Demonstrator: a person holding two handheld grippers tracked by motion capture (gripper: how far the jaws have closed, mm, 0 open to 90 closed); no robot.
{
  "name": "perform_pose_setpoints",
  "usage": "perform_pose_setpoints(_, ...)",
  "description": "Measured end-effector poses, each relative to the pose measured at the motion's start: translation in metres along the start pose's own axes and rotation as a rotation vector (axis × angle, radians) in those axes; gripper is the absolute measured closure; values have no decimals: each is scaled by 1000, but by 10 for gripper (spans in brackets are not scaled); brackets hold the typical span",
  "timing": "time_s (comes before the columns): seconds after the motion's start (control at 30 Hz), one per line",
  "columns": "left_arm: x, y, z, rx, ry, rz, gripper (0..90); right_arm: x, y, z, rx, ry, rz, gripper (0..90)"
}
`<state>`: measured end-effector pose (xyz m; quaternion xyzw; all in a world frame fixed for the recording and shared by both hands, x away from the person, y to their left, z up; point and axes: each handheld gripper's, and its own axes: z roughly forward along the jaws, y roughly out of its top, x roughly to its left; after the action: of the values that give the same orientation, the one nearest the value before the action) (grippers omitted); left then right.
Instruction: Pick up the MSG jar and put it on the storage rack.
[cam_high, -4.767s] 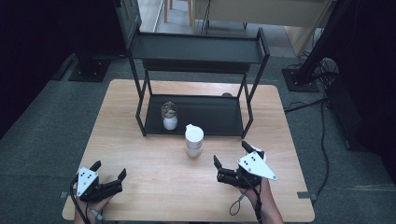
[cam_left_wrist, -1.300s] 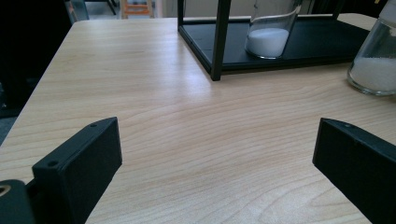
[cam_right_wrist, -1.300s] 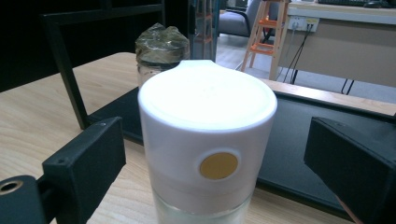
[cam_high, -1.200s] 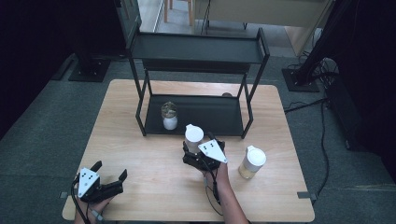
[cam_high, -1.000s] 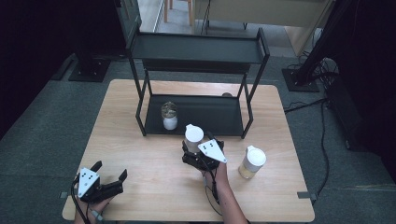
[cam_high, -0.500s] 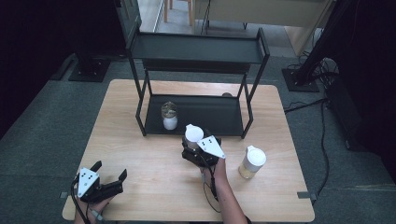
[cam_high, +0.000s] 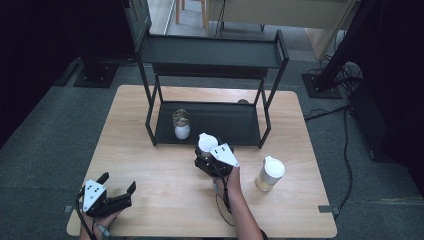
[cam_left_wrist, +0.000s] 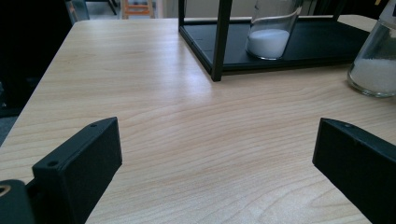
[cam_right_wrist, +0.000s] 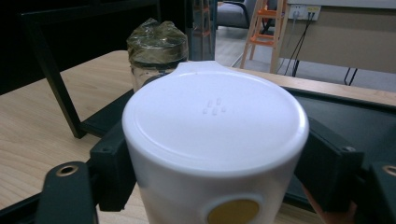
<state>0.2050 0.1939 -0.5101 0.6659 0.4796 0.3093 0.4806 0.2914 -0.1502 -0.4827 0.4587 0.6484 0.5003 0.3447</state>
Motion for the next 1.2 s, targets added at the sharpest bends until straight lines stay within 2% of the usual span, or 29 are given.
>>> perform_pose_setpoints(0.1, 0, 0, 0, 0, 1, 1, 13, 2, 1, 0, 4, 3, -5, 299)
perform_pose_setpoints(0.87, 0, 0, 0, 1, 0, -1, 13, -2, 6, 2, 16, 6, -7, 303)
perform_pose_setpoints(1.2, 0, 0, 0, 1, 0, -1, 13, -5, 17, 3, 15, -6, -8, 303)
